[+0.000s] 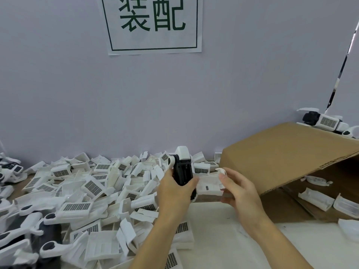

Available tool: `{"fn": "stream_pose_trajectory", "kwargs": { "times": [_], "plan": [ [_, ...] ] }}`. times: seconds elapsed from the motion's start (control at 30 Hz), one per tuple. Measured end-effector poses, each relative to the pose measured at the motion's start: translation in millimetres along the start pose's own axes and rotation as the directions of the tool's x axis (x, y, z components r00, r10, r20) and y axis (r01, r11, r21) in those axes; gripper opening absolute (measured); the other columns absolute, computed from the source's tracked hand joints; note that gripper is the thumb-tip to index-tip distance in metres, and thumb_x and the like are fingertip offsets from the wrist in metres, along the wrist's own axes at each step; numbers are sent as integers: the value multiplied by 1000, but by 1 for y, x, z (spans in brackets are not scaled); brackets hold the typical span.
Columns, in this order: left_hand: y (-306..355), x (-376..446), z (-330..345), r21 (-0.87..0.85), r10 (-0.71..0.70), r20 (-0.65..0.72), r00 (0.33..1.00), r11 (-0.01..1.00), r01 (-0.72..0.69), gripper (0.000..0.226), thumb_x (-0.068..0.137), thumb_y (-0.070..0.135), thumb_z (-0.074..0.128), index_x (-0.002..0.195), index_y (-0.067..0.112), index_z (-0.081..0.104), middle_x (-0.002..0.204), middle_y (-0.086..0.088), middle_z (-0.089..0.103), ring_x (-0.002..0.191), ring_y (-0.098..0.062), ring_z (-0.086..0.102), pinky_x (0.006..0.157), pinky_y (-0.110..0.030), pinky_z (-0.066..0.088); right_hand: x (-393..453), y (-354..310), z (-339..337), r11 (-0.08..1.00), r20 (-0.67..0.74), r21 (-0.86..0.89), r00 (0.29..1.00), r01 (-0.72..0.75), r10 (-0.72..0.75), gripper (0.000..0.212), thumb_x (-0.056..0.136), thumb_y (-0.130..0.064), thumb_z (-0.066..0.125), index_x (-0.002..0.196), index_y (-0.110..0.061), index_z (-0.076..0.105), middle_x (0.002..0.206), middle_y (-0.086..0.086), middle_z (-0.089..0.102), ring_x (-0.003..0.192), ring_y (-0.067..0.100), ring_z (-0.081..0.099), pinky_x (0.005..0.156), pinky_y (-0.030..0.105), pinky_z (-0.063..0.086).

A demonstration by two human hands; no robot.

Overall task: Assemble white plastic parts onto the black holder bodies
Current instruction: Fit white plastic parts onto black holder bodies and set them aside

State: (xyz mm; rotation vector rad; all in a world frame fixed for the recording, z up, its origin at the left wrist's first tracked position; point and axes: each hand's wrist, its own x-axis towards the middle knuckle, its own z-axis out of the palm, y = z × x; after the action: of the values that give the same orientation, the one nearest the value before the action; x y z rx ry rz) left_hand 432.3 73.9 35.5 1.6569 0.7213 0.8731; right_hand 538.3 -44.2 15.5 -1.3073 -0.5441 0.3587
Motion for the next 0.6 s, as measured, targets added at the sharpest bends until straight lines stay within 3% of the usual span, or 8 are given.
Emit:
{"fn": "stream_pose_trajectory", "kwargs": {
  "times": [0.13, 0.2, 0.27, 0.37, 0.47, 0.53, 0.6],
  "plan": [
    [1, 3, -2, -49, -36, 35, 999, 998, 37, 33, 87, 31, 76, 117, 27, 63, 100, 7, 72, 92, -10, 70, 68, -20, 55, 1, 7, 2, 956, -43, -248, 984, 158, -174, 37, 87, -22, 77, 106, -47, 56, 111, -15, 65, 99, -10, 62, 81, 13, 53],
    [2, 2, -3, -65, -59, 33, 998, 996, 61, 25, 91, 22, 67, 116, 26, 64, 99, 6, 74, 93, -13, 71, 75, -28, 57, 1, 10, 2, 917, -38, -342, 972, 204, -230, 46, 87, -21, 77, 117, -43, 52, 120, -10, 62, 110, 2, 61, 94, 26, 52],
    [3, 2, -4, -79, -88, 42, 995, 993, 91, 25, 94, 15, 59, 117, 25, 63, 103, 4, 73, 99, -18, 70, 91, -41, 56, 2, 9, 1, 891, -63, -400, 963, 215, -260, 60, 87, -23, 77, 140, -27, 47, 131, -9, 57, 119, 10, 58, 101, 34, 49],
    [3, 2, -4, -86, -94, 55, 994, 991, 99, 23, 97, 13, 58, 117, 24, 62, 108, 2, 73, 103, -20, 69, 95, -42, 55, 2, 6, 1, 898, -91, -366, 951, 244, -295, 63, 88, -26, 76, 143, -18, 48, 126, -18, 59, 109, -6, 61, 85, 12, 49],
    [4, 3, -5, -120, -73, 91, 993, 989, 84, 20, 99, 13, 60, 117, 22, 64, 105, 3, 74, 96, -14, 72, 76, -23, 55, 1, 6, 1, 895, -55, -333, 941, 298, -334, 53, 87, -25, 76, 136, -27, 55, 122, -21, 57, 104, -16, 58, 76, 4, 48],
    [4, 2, -4, -122, -60, 125, 990, 990, 76, 22, 100, 12, 59, 119, 20, 64, 104, 4, 74, 94, -11, 71, 74, -20, 54, 1, 6, 2, 884, -8, -334, 936, 329, -351, 53, 86, -25, 77, 135, -31, 56, 124, -16, 56, 109, -7, 59, 83, 16, 55],
    [5, 2, -4, -126, -51, 166, 985, 989, 72, 23, 101, 10, 57, 121, 19, 64, 104, 3, 73, 92, -10, 71, 75, -19, 55, 0, 4, 4, 890, 51, -308, 940, 336, -337, 56, 84, -24, 79, 135, -31, 57, 123, -16, 56, 113, 6, 61, 87, 37, 59]
  ]
}}
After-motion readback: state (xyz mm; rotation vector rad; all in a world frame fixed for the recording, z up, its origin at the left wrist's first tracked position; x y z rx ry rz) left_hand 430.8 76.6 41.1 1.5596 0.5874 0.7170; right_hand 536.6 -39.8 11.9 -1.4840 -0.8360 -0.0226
